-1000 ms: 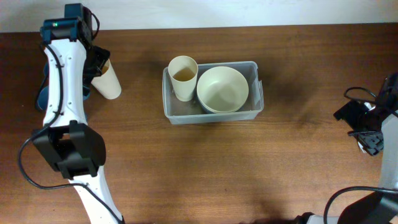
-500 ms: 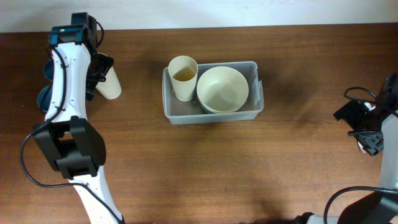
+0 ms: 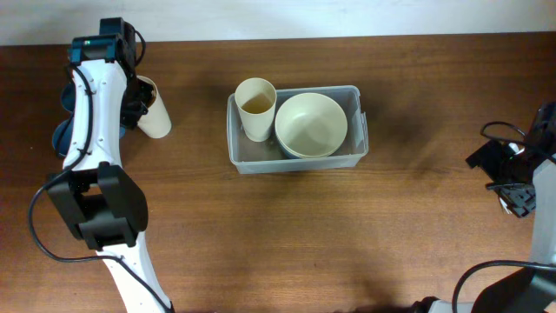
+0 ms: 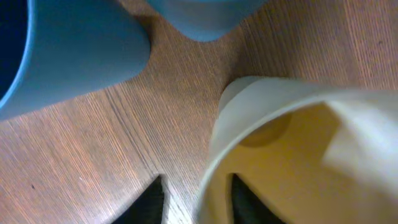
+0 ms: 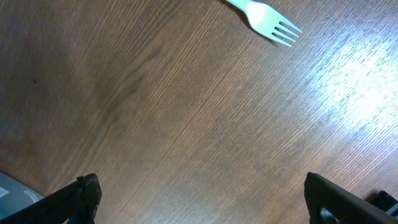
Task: Pack container
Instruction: 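Grasp the second cream cup's rim with the left gripper and lift, then carry the second cream cup right and lower it into the first cup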
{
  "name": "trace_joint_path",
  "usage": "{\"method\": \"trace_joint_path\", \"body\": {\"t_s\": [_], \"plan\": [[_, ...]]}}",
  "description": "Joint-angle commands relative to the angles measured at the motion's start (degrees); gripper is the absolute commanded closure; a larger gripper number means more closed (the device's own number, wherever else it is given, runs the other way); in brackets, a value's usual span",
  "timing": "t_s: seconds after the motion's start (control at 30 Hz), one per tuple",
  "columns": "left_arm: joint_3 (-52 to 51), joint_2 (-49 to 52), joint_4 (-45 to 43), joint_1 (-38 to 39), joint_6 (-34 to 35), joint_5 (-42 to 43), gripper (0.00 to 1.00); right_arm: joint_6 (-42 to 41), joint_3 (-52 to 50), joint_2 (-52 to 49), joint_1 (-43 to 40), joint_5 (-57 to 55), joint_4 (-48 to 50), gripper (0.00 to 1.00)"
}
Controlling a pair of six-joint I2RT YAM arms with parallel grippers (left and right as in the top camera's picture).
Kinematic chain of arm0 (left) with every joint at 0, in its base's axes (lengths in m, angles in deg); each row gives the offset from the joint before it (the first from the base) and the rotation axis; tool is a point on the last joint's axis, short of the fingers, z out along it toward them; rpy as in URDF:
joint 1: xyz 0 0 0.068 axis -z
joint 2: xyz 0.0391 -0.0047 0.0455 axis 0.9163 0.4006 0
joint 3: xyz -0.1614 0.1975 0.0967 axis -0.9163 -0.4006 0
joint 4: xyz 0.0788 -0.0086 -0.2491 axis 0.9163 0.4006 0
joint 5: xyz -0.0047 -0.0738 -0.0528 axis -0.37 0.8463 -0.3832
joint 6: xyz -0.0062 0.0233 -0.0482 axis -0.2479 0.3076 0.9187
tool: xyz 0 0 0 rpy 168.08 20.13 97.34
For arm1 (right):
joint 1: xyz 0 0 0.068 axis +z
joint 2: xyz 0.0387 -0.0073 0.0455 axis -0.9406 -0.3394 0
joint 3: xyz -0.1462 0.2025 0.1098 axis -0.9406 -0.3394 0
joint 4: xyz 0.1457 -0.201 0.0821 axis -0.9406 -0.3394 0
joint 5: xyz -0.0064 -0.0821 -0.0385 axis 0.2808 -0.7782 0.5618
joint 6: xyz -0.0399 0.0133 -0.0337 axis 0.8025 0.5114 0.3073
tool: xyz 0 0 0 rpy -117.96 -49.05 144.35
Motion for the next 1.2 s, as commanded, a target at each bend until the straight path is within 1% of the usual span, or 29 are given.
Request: {"method": "trace_joint_path", "body": {"t_s": [0.0, 0.13, 0.17, 0.2, 0.33, 0.47, 0.53, 0.73, 0.9, 0.97, 1.07, 1.17], "plan": [[-0.7, 0.4, 0.0, -0.1, -0.2, -0.8, 0.8, -0.1, -0.3, 0.2, -0.3, -0.8, 0.0, 0.01], [-0.7, 0.4, 0.2, -0.1, -0.2, -0.8, 0.88, -0.1, -0.3, 0.2, -0.3, -0.8, 0.0, 0.01], [-0.7, 0.4, 0.3, -0.1, -0.2, -0.8, 0.94, -0.1, -0.3, 0.2, -0.3, -0.8, 0.0, 0.01], [-0.7, 0.4, 0.5, -0.1, -0.2, -0.8, 0.98, -0.1, -0.3, 0.2, -0.3, -0.8, 0.0, 0.01], [-0.7, 0.4, 1.2, -0.1, -0.3, -0.2, 0.98, -0.1, -0.3, 0.2, -0.3, -0.8, 0.0, 0.01], [0.0, -0.5, 1.3, -0.1, -3.0, 2.1, 0.98, -0.1, -0.3, 0.2, -0.3, -0.8, 0.0, 0.01], [1.5, -1.3, 1.3, -0.1, -4.8, 2.7, 0.98, -0.1, -0.3, 0.2, -0.3, -0.8, 0.0, 0.01], [7.5, -6.1, 1.3, 1.0, -13.1, 2.8, 0.98, -0.1, -0.3, 0.2, -0.3, -0.8, 0.0, 0.01], [10.1, -11.7, 1.3, 4.7, -16.3, 2.9, 0.99, -0.1, -0.3, 0.2, -0.3, -0.8, 0.0, 0.01], [10.1, -14.3, 0.7, 6.8, -18.2, 4.3, 0.99, -0.1, -0.3, 0.2, -0.3, -0.8, 0.0, 0.01], [10.1, -17.6, 0.5, 10.9, -20.6, 5.1, 0.99, -0.1, -0.3, 0.2, -0.3, -0.8, 0.0, 0.01], [10.1, -19.6, 0.5, 15.9, -21.9, 3.1, 0.98, -0.1, -0.3, 0.2, -0.3, -0.8, 0.0, 0.01]]}}
